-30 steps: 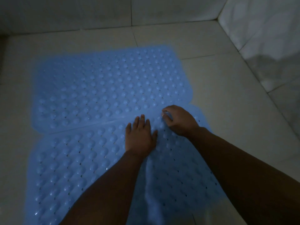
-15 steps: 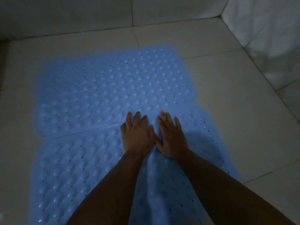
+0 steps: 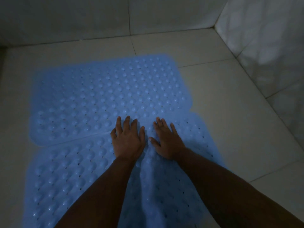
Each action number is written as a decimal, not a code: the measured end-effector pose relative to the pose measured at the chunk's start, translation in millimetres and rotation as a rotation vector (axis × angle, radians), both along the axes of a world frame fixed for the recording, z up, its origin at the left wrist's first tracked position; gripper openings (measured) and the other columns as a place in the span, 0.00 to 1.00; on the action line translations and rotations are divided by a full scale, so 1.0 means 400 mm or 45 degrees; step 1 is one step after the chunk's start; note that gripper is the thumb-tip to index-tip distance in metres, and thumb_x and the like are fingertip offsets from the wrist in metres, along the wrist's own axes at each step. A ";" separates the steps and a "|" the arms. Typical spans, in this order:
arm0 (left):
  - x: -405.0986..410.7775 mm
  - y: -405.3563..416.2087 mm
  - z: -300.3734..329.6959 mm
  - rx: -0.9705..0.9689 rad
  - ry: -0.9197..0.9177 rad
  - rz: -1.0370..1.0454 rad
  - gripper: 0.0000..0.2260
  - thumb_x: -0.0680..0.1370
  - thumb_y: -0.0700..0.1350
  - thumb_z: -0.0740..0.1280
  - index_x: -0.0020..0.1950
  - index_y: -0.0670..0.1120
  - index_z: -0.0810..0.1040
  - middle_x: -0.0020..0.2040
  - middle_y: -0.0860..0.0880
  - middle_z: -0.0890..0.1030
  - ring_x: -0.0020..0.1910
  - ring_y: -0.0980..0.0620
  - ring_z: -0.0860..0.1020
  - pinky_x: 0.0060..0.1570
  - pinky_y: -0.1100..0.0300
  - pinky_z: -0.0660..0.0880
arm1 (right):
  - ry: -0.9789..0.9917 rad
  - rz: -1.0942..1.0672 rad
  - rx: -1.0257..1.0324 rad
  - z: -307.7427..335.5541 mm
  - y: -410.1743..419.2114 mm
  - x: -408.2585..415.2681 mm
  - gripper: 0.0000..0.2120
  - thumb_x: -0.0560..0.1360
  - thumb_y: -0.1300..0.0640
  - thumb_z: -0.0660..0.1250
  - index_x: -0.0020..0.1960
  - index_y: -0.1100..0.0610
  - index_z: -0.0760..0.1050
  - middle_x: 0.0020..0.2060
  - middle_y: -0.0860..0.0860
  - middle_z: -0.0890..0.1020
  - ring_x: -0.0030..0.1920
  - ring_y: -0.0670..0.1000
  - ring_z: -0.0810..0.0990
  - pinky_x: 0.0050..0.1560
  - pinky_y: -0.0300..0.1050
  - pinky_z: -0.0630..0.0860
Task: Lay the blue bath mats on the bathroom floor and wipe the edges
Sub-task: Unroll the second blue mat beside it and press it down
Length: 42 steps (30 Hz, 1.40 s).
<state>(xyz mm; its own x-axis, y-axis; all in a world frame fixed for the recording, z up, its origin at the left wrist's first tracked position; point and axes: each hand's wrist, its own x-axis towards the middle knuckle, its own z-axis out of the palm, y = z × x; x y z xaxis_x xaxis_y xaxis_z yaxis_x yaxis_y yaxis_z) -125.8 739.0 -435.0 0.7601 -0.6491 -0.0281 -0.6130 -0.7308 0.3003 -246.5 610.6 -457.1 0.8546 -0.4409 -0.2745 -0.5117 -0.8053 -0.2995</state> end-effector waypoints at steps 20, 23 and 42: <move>-0.265 -0.280 -0.119 0.068 -0.056 -0.476 0.36 0.83 0.65 0.48 0.83 0.41 0.52 0.84 0.42 0.50 0.83 0.40 0.43 0.78 0.36 0.45 | -0.642 -0.443 -0.036 0.108 -0.379 -0.144 0.13 0.79 0.55 0.63 0.51 0.62 0.83 0.49 0.58 0.84 0.53 0.58 0.81 0.54 0.41 0.70; -0.265 -0.282 -0.124 0.078 -0.059 -0.488 0.37 0.83 0.66 0.46 0.83 0.41 0.50 0.84 0.42 0.49 0.83 0.41 0.42 0.78 0.36 0.45 | -0.728 -0.416 -0.079 0.066 -0.394 -0.139 0.10 0.79 0.58 0.65 0.50 0.61 0.83 0.49 0.57 0.85 0.54 0.57 0.81 0.57 0.45 0.73; -0.161 -0.309 0.029 0.032 0.254 -0.393 0.27 0.81 0.56 0.60 0.77 0.44 0.67 0.77 0.44 0.69 0.79 0.39 0.60 0.76 0.42 0.60 | -0.037 -0.255 0.029 0.121 -0.289 -0.175 0.28 0.82 0.44 0.57 0.77 0.58 0.64 0.78 0.57 0.64 0.78 0.57 0.62 0.75 0.52 0.62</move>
